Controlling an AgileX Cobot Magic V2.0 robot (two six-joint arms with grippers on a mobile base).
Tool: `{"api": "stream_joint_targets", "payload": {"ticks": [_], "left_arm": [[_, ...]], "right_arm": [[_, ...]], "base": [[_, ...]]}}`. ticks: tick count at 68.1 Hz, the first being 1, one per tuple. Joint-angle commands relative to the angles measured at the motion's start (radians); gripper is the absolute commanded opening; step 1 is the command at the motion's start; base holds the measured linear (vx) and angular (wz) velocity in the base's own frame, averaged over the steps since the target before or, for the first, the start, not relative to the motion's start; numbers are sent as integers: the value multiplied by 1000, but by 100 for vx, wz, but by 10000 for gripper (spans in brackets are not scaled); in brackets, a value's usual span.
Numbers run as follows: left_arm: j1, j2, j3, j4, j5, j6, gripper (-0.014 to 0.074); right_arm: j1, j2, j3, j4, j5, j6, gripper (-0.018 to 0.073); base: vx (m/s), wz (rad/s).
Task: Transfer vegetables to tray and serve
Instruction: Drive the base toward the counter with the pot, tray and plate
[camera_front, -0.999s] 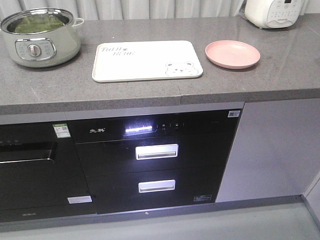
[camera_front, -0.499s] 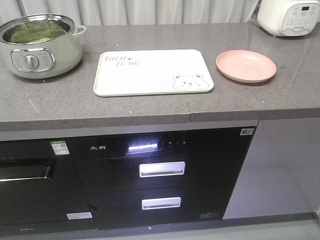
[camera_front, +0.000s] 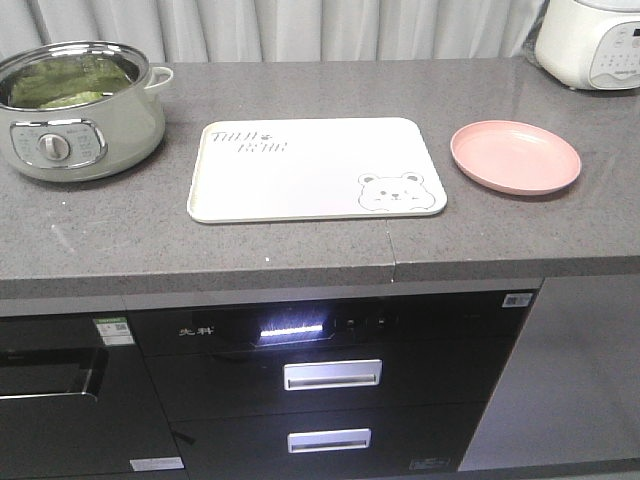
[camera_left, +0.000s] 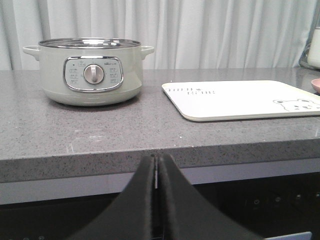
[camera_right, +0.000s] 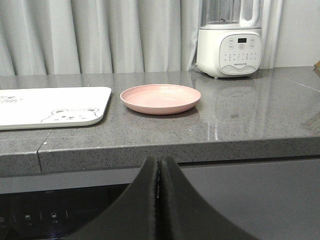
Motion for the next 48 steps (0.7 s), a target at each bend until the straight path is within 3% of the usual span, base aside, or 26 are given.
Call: {"api": "stream_joint_targets", "payload": {"ticks": [1,48], "left_arm": [[-2,-15,24,-9,-72,-6,-7],[-2,-15,24,-9,-72,-6,-7]], "right_arm": [[2,-2,8,-10,-80,-4,-5],[2,-2,8,-10,-80,-4,-5]], "base": [[13,2],[12,3]]}}
